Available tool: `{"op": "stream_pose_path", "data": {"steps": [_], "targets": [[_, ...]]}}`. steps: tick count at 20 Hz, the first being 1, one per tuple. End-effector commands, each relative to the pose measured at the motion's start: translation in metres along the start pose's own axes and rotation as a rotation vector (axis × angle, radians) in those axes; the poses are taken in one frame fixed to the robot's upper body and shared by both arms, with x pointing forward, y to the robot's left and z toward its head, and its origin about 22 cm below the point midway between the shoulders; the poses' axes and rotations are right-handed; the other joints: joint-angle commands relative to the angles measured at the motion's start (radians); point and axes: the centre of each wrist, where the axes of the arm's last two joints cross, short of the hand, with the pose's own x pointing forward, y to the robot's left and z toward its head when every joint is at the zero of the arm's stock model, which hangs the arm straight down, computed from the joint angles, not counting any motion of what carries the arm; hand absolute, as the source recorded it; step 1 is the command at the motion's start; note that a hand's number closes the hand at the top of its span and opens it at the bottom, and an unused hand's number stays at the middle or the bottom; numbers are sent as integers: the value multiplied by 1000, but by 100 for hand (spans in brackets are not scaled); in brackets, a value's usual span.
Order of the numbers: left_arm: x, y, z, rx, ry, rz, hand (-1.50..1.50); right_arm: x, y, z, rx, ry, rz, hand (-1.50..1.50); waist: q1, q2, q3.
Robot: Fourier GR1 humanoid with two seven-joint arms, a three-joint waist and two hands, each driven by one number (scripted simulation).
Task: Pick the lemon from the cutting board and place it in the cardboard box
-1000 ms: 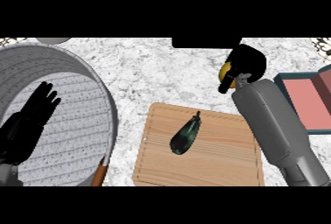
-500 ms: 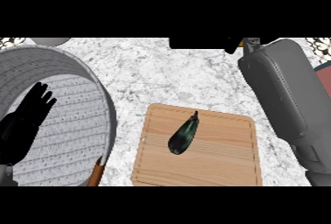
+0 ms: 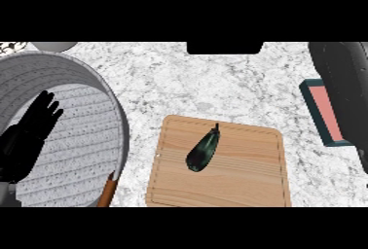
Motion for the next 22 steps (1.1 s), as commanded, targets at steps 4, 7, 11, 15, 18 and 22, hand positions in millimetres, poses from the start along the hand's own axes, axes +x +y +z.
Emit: {"op": "stream_pose_path", "data": {"steps": [4,7,11,15,18,22], "targets": [[-3,-16,14,10,4,12,0,-39,10,-29,31,106,91,150,5,4,-9],[2,-20,14,-1,3,17,0,-63,-5,-43,17,104,87,150,1,3,-9],[-17,9,1,16,3,3,0,-101,23,-56,7,90,68,150,-1,7,-10],[-1,2,-5,14,-3,37,0,-118,31,-66,13,76,43,150,0,7,-9],[-2,-20,-9,10,7,28,0,-141,68,-65,27,86,36,150,0,9,-9],[-14,-6,-5,-8,8,24,0,-148,104,-52,144,126,-19,150,4,9,-9]]}}
